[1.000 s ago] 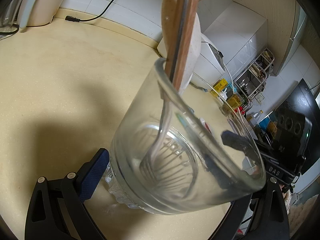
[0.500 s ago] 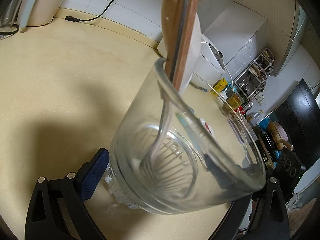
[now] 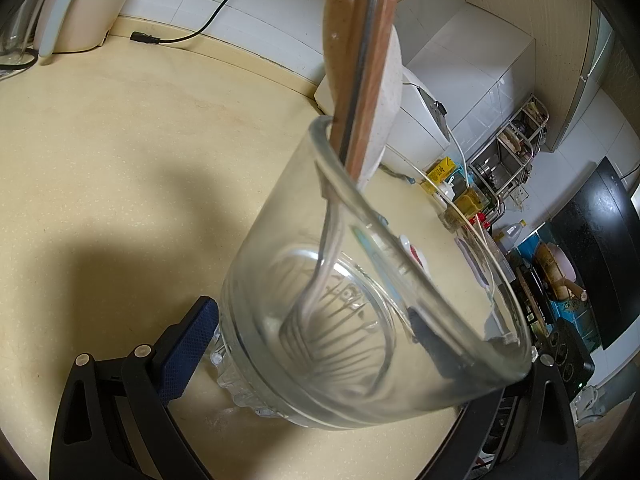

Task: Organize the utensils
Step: 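Lift the wrapped chopsticks with the right gripper and carry toward the glass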

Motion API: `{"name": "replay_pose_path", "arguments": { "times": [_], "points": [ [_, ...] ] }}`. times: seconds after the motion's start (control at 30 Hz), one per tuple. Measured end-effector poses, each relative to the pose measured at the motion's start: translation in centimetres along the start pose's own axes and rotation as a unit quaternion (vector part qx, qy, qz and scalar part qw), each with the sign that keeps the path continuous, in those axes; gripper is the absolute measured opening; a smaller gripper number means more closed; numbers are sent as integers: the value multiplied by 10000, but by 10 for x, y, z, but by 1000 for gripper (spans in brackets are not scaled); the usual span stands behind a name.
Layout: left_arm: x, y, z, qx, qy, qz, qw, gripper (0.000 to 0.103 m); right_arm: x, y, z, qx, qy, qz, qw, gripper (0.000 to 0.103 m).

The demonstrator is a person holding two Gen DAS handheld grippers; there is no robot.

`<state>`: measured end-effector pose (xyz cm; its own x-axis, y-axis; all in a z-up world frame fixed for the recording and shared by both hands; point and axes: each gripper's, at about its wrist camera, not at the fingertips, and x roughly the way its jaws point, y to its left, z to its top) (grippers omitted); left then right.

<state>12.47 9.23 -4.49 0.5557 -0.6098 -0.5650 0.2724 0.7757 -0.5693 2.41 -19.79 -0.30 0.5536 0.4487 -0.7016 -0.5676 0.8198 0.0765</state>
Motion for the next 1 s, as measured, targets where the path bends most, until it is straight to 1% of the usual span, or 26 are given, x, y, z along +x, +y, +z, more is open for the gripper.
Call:
{"name": "replay_pose_path", "arguments": {
  "times": [0.03, 0.1, 0.23, 0.37, 0.6, 0.7, 0.73, 0.8, 0.9, 1.0],
  "points": [
    [0, 0, 0, 0, 0, 0, 10000, 99, 0, 1, 0, -45, -5, -71, 10000, 31],
    [0, 0, 0, 0, 1, 0, 10000, 99, 0, 2, 0, -123, -1, -190, 9997, 20],
    [0, 0, 0, 0, 1, 0, 10000, 99, 2, -2, 3, -76, 65, -175, 9998, 11],
    [0, 0, 0, 0, 1, 0, 10000, 99, -5, -4, 8, 40, -47, -54, 10000, 11],
    [0, 0, 0, 0, 1, 0, 10000, 99, -24, -2, 30, 71, -436, -7, 9990, 11],
    [0, 0, 0, 0, 1, 0, 10000, 99, -22, -2, 32, 78, -419, 11, 9991, 11],
    [0, 0, 0, 0, 1, 0, 10000, 99, -21, -4, 32, 138, -404, 64, 9991, 11],
    [0, 0, 0, 0, 2, 0, 10000, 99, -22, -11, 31, 442, -386, 323, 9978, 11],
    [0, 0, 0, 0, 2, -1, 10000, 99, -24, -25, 32, 1001, -432, 747, 9912, 11],
    [0, 0, 0, 0, 2, 0, 10000, 99, -30, -36, 36, 1365, -556, 1051, 9835, 11]
  ]
}}
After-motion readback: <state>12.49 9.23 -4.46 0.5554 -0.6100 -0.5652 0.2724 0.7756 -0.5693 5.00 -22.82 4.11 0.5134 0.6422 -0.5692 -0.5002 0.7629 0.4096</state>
